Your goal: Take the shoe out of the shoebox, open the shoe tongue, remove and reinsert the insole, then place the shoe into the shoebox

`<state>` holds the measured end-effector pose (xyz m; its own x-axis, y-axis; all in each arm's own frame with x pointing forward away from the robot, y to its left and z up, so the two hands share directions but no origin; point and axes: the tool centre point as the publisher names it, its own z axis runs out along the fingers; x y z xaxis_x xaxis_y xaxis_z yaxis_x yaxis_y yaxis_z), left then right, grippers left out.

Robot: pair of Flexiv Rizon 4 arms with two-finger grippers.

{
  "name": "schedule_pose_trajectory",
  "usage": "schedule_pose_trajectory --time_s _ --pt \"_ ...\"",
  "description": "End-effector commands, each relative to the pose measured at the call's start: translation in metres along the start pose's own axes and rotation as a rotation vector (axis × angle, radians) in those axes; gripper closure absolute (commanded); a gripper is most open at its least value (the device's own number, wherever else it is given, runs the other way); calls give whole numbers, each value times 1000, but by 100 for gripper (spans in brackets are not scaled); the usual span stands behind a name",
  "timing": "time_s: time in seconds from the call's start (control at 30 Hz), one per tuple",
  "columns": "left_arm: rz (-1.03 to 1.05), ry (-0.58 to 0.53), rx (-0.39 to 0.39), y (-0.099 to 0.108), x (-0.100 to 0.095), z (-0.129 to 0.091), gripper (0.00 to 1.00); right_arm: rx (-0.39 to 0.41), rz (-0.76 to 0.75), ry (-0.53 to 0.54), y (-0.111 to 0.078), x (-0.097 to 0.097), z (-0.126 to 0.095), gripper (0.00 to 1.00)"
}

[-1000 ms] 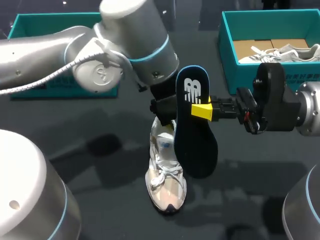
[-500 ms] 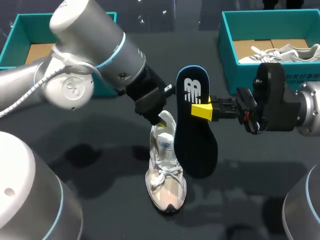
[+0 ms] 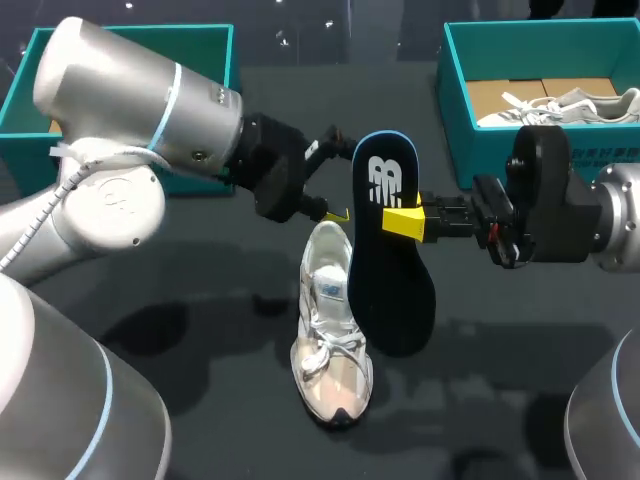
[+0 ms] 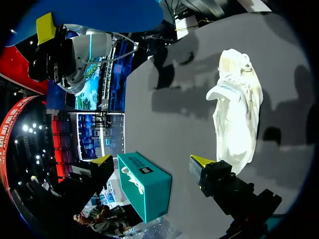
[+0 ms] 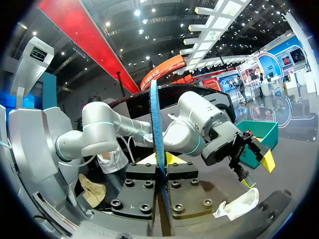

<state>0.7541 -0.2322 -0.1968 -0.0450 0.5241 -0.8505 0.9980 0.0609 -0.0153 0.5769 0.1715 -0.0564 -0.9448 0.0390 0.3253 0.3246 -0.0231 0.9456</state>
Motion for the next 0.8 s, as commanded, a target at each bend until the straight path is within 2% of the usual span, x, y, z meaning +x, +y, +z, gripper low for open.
schedule_pose_trajectory --time_s 0.03,0.1,0.4,0.63,0.8 --pt "12 -226 -4 0 0 -12 0 -1 0 -1 0 0 2 100" --pt "18 -260 -15 3 -3 -16 0 -6 14 13 1 -5 -1 100" --pt "27 -405 -7 13 -10 -34 0 -66 158 103 14 -52 -26 100" --pt "19 -412 -1 15 -17 -40 0 -104 286 141 18 -87 -45 100" --pt "19 -412 -1 15 -17 -40 0 -104 286 141 18 -87 -45 100"
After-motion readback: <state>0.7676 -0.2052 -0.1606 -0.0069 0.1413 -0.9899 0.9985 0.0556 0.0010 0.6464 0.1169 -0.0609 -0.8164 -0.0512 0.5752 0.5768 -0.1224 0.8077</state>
